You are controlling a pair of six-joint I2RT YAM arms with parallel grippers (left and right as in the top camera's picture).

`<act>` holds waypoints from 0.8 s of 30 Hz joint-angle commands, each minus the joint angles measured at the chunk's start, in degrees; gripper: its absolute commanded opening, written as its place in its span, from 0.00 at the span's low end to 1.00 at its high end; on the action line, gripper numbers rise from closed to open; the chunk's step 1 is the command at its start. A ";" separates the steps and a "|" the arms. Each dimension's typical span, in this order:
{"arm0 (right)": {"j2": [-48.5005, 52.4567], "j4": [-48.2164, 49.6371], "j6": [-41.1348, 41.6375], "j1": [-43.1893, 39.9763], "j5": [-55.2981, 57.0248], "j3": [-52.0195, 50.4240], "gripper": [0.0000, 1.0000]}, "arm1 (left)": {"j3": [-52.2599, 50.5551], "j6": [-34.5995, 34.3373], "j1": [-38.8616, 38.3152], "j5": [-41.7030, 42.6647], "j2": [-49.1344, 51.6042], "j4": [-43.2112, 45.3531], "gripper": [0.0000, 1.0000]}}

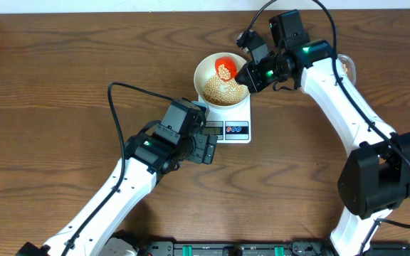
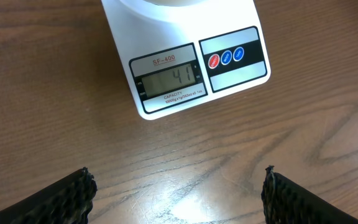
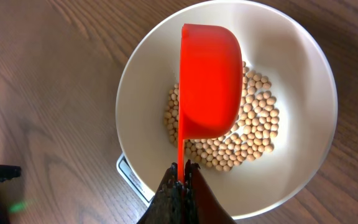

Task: Scoop item into bowl and weigh 50g on scale
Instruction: 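Hold the red scoop tilted over the white bowl, shaking beans out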

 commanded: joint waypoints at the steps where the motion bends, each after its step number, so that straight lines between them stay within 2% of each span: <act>1: -1.18 -0.09 0.81 -0.22 -1.40 1.18 0.01 | -0.09 0.13 -0.09 -0.96 0.33 0.04 0.88; 6: -1.18 -0.09 0.72 -0.22 -1.36 1.18 0.01 | -0.09 0.13 -0.09 -0.96 0.33 0.07 0.88; 11: -1.18 -0.33 -2.71 0.26 -0.48 1.18 0.01 | -0.09 0.13 -0.09 -0.96 0.33 0.07 0.88; 24: -1.18 -1.38 -5.46 6.25 18.47 1.18 0.01 | -0.09 0.13 -0.09 -0.96 0.33 0.07 0.88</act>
